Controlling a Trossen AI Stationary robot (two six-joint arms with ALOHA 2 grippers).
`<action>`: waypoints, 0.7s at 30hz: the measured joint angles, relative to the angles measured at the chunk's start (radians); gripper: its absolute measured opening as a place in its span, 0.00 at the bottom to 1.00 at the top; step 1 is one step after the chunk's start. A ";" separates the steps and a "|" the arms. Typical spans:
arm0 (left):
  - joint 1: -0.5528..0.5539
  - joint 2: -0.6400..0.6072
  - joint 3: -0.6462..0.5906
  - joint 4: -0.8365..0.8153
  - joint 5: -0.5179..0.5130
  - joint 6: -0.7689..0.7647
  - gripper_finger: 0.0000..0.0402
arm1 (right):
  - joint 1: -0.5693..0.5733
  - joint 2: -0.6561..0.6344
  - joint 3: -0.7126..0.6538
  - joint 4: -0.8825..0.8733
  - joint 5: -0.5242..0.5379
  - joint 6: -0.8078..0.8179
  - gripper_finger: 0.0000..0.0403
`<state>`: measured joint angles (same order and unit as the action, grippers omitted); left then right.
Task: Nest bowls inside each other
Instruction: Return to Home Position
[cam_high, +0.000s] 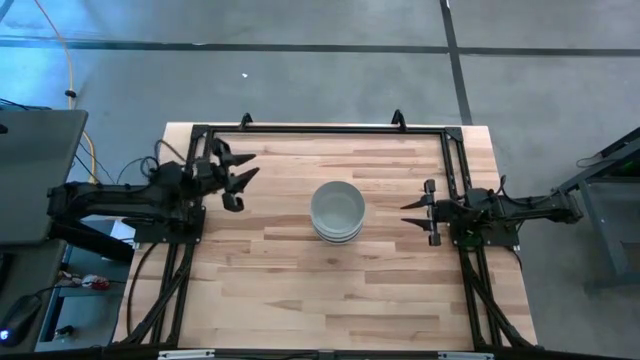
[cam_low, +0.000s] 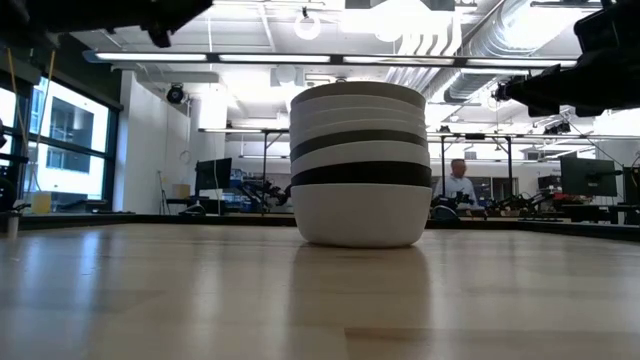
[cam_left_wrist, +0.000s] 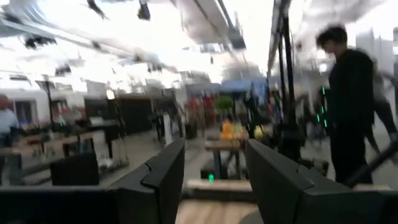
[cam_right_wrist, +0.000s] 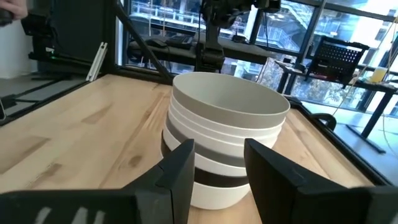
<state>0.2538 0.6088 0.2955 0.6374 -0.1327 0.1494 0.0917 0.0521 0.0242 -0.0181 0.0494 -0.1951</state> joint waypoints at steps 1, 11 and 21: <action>-0.007 -0.020 -0.029 0.045 -0.011 0.001 0.39 | 0.000 0.000 0.000 0.000 0.000 0.008 0.33; -0.040 -0.121 -0.185 0.241 -0.167 0.041 0.39 | 0.000 0.000 0.000 0.000 0.000 0.023 0.33; -0.040 -0.138 -0.283 0.430 -0.208 0.071 0.39 | 0.000 0.000 0.000 0.000 0.004 0.061 0.33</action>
<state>0.2134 0.4706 0.0128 1.0676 -0.3405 0.2203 0.0917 0.0522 0.0245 -0.0185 0.0539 -0.1336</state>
